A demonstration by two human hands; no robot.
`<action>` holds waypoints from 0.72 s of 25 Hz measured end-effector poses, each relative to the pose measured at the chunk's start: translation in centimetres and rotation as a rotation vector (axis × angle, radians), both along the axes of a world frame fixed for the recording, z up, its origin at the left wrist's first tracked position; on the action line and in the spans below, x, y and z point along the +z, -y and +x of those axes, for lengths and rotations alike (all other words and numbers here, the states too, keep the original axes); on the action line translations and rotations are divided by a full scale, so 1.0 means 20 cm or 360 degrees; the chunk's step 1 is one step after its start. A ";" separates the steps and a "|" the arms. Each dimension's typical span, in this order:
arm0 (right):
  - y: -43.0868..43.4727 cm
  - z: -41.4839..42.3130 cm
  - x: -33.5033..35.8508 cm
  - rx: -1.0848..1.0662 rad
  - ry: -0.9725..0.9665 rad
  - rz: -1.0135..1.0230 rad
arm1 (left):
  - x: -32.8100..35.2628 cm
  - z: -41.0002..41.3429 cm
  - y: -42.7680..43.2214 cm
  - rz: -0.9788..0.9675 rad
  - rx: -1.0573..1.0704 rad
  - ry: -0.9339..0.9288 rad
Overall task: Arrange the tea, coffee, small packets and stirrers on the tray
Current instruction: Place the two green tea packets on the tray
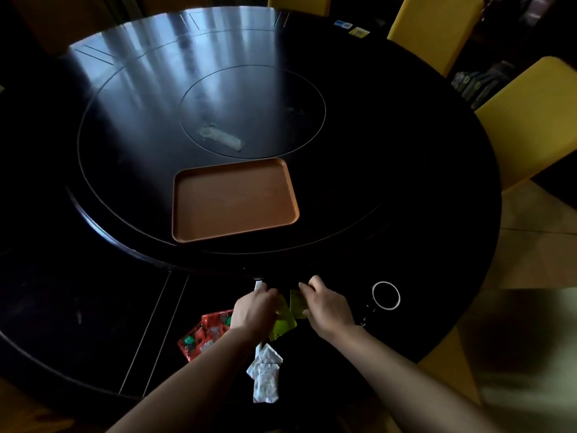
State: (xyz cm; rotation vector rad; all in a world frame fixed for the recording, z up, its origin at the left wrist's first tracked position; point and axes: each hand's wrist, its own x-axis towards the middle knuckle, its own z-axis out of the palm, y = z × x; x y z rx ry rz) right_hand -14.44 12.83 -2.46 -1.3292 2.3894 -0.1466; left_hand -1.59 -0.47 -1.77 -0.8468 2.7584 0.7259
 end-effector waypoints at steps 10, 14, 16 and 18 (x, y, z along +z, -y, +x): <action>-0.11 0.03 0.12 -0.0665 0.0322 -0.0476 | 0.14 0.24 -0.03 0.0521 0.0702 -0.0503; -0.21 0.09 0.16 -0.0719 0.0492 -0.0647 | 0.24 0.40 -0.09 0.0573 0.0887 -0.0680; -0.23 0.14 0.20 -0.0680 0.0546 -0.0722 | 0.27 0.47 -0.11 0.0664 0.1035 -0.0741; -0.23 0.18 0.23 -0.0708 0.0713 -0.0787 | 0.27 0.54 -0.11 0.0834 0.1154 -0.0843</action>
